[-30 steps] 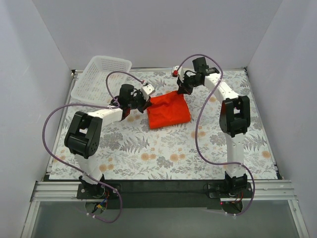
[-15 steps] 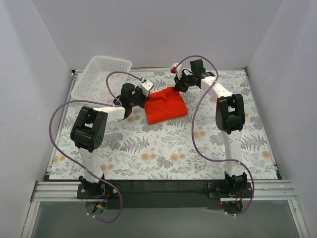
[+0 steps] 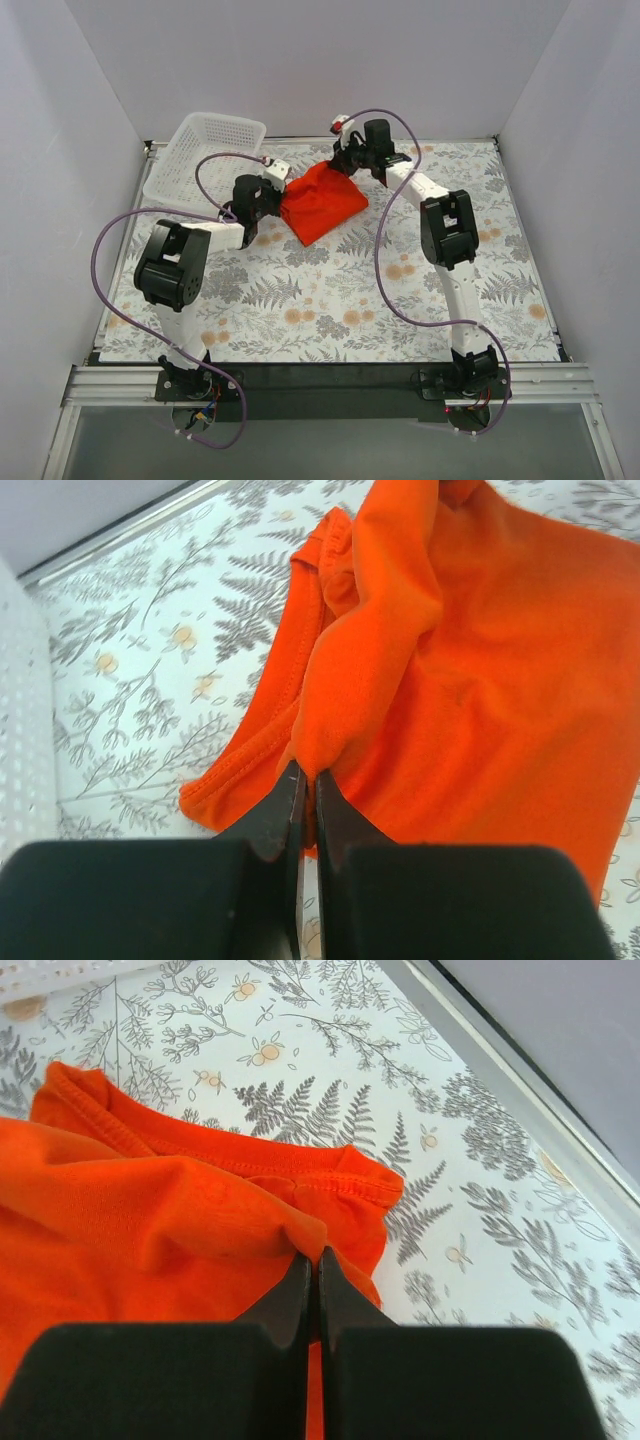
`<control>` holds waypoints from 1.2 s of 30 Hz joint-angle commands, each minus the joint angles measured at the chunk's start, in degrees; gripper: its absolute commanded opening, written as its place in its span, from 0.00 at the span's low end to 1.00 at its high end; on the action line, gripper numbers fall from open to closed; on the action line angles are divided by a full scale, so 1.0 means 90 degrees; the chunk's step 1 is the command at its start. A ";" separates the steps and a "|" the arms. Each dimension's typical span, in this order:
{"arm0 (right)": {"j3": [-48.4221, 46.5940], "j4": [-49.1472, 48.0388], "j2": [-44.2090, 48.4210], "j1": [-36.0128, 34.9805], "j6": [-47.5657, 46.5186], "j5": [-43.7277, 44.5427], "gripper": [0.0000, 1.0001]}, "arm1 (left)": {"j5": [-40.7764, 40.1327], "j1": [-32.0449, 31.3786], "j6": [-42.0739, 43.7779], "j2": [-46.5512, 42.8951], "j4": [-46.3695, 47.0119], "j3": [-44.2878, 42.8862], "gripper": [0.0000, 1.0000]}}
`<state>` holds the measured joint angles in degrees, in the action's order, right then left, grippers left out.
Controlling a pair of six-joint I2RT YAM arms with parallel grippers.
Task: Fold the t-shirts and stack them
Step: Fold the tshirt
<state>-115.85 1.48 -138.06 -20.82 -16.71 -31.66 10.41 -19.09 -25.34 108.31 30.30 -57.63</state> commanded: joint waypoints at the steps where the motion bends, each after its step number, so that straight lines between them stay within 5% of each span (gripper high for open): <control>1: -0.0223 -0.0857 -0.0363 -0.0391 0.0519 0.0900 0.01 | -0.0318 0.0207 -0.0446 -0.0160 0.0295 0.0133 0.00; 7: -0.0379 -0.1014 -0.0588 -0.0499 0.0645 0.1145 0.01 | -0.0278 0.0207 -0.0562 -0.0364 0.0149 0.0250 0.00; 9: -0.0418 -0.1023 -0.0607 -0.0499 0.0675 0.1203 0.12 | -0.0230 0.0217 -0.0660 -0.0443 -0.0084 0.0241 0.00; 14: -0.0370 -0.1004 -0.0432 -0.0461 0.0724 0.1447 0.71 | -0.0317 0.0256 -0.0816 -0.0443 -0.0359 0.0231 0.00; 27: 0.2471 -0.0535 0.1520 0.0360 0.1817 0.0383 0.78 | -0.0045 0.0432 -0.1188 -0.0384 -0.0526 0.0114 0.00; 36: 0.2824 -0.0408 0.1288 0.0399 0.3133 -0.0241 0.78 | 0.0239 0.0442 -0.1393 -0.0394 -0.0525 0.0231 0.00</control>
<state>-89.97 -2.09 -125.62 -16.67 4.97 -29.19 10.96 -15.49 -37.15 107.98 25.69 -55.66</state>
